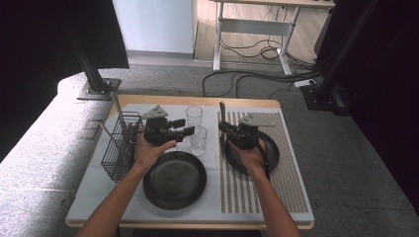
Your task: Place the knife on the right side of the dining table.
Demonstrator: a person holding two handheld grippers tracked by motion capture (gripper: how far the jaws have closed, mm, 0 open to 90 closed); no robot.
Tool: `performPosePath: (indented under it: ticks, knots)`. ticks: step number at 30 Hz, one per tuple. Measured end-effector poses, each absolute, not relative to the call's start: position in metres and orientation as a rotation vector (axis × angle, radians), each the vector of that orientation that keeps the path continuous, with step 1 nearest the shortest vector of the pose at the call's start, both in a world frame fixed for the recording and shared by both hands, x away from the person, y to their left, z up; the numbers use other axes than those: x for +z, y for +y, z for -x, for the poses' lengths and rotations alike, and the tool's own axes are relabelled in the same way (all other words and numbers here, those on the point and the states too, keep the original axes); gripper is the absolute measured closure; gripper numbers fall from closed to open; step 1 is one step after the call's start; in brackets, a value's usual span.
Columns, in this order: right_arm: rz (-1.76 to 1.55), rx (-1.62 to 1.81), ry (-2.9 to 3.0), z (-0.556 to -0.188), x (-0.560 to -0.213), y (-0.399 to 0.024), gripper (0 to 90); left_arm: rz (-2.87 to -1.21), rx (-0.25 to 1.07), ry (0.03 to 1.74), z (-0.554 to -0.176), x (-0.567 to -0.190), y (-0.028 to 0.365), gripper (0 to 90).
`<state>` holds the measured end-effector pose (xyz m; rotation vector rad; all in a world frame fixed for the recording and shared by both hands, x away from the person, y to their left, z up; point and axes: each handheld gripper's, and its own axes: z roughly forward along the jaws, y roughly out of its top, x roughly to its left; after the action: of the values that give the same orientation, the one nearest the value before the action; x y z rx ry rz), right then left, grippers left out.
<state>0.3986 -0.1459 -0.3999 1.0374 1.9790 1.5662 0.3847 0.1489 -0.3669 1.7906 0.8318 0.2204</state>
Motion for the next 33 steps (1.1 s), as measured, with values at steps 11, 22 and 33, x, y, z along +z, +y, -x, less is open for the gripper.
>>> performPosePath:
  ticks: [11,22,33]
  knots:
    - [-1.111,1.544,1.932,-0.421,-0.407,-0.162,83.2,-1.806,0.266,0.843,-0.373,-0.365,0.161,43.7]
    - [-1.170,1.560,1.883,-0.446,-0.409,-0.166,83.2,-1.794,0.268,0.877,-0.364,-0.369,0.178,43.7]
    - [-1.199,1.562,1.863,-0.458,-0.414,-0.164,83.2,-1.787,0.262,0.886,-0.360,-0.373,0.185,43.8]
